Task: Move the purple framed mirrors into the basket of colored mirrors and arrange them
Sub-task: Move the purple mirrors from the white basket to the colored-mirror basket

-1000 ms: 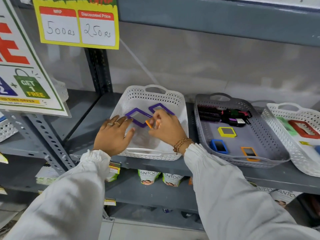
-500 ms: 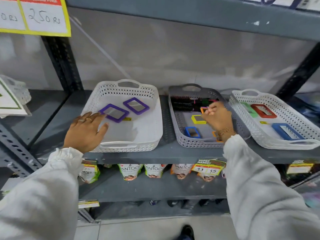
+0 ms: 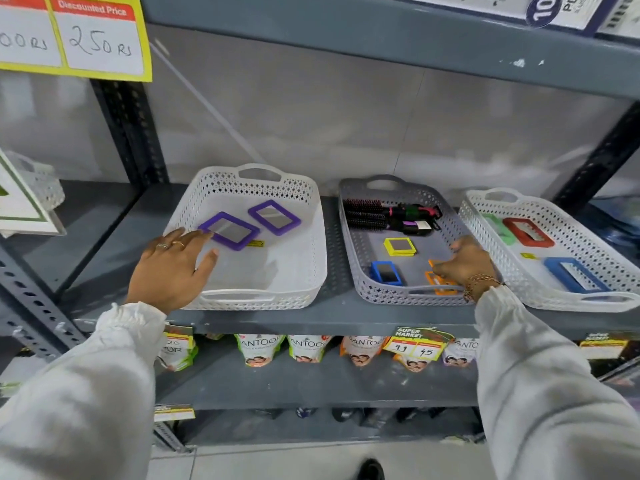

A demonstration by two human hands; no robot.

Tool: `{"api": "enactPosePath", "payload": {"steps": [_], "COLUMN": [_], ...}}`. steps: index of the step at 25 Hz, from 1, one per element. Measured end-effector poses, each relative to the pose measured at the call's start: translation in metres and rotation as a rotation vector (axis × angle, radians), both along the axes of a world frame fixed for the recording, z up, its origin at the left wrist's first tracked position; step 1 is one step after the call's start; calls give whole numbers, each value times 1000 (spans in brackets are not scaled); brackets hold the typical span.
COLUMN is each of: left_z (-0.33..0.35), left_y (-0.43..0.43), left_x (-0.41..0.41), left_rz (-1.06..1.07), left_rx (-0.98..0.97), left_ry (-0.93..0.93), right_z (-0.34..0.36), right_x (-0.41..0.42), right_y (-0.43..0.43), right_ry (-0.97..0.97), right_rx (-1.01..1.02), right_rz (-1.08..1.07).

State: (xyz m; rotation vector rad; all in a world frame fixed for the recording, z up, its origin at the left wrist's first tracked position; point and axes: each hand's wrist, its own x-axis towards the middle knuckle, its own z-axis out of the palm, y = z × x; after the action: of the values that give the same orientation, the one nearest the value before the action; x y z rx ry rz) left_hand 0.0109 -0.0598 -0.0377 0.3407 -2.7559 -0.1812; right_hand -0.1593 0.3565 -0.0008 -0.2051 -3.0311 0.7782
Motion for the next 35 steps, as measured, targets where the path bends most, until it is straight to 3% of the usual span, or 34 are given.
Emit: {"api": "enactPosePath", "payload": {"steps": [9,23,26,29,32,35], "left_z": [1,8,9,10,9,8], "left_y": [1,6,7,7,6,5], "left_x": [2,7,7,7,7,6], "left_rz": [0,-33,-45,-25,1,1], "left_rx": [19,22,24,36,42,53], "left_ry": [5,13,-7,-6,0,-16], "right_z": [-6,9,47,65,37,-5], "right_x": [-6,-5,-3,8,24,30], "right_y": [-1,-19,-88,-197,-290,-337], "right_ry": [-125,-156,150,392,221,62], "right_rx": [208,270,211,108,149,389], "right_rz": [71,113,222,537,886,976]}}
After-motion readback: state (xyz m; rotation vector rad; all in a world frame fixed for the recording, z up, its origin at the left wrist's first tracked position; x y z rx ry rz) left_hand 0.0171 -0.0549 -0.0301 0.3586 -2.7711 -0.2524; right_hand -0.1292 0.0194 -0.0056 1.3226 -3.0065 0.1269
